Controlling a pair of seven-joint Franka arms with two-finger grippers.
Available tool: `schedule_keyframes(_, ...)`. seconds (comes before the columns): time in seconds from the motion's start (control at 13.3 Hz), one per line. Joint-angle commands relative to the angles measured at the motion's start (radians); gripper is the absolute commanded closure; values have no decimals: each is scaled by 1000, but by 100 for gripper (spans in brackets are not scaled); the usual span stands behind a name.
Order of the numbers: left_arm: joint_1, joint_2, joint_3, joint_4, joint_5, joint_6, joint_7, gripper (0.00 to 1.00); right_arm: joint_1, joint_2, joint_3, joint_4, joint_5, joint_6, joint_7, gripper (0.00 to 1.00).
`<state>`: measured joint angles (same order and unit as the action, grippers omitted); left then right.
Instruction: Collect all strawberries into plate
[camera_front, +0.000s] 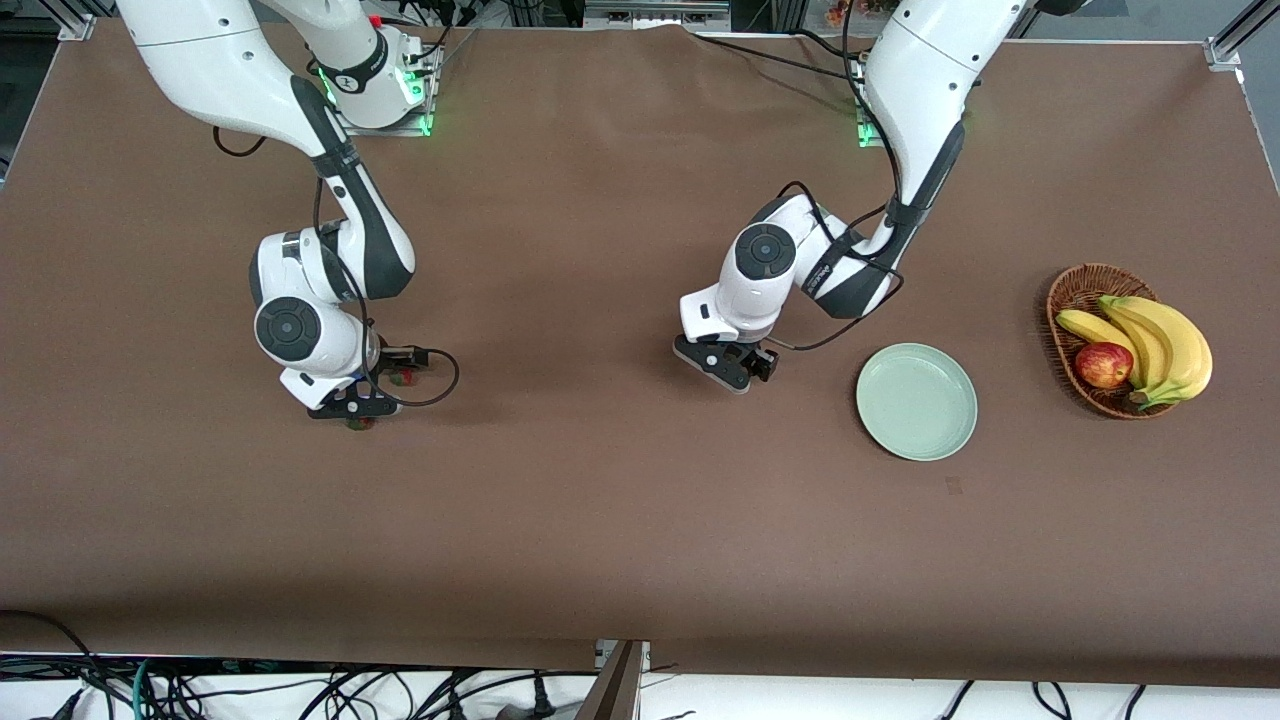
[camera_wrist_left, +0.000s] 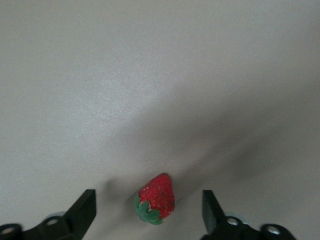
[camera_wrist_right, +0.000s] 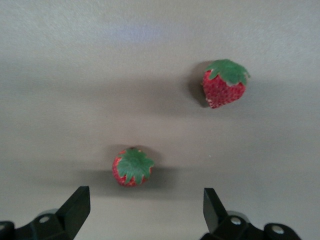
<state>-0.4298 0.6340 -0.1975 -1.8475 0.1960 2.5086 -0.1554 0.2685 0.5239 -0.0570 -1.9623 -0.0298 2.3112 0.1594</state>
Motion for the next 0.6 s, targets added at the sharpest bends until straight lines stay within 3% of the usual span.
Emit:
schedule_keyframes(0.0, -7, 6, 4, -4, 25, 9, 0, 54, -5, -33, 5, -73, 22, 74, -17, 0)
schedule_keyframes(0.15, -7, 3, 4, -4, 28, 9, 4, 72, -5, -28, 5, -79, 79, 77, -20, 3)
schedule_keyframes(0.3, 0, -29, 4, -2, 28, -5, 48, 89, -5, -27, 5, -79, 80, 80, -21, 28)
schedule_keyframes(0.53, 71, -123, 1, 16, 16, -158, 228, 89, -11, -18, 5, -72, 80, 96, -46, 30)
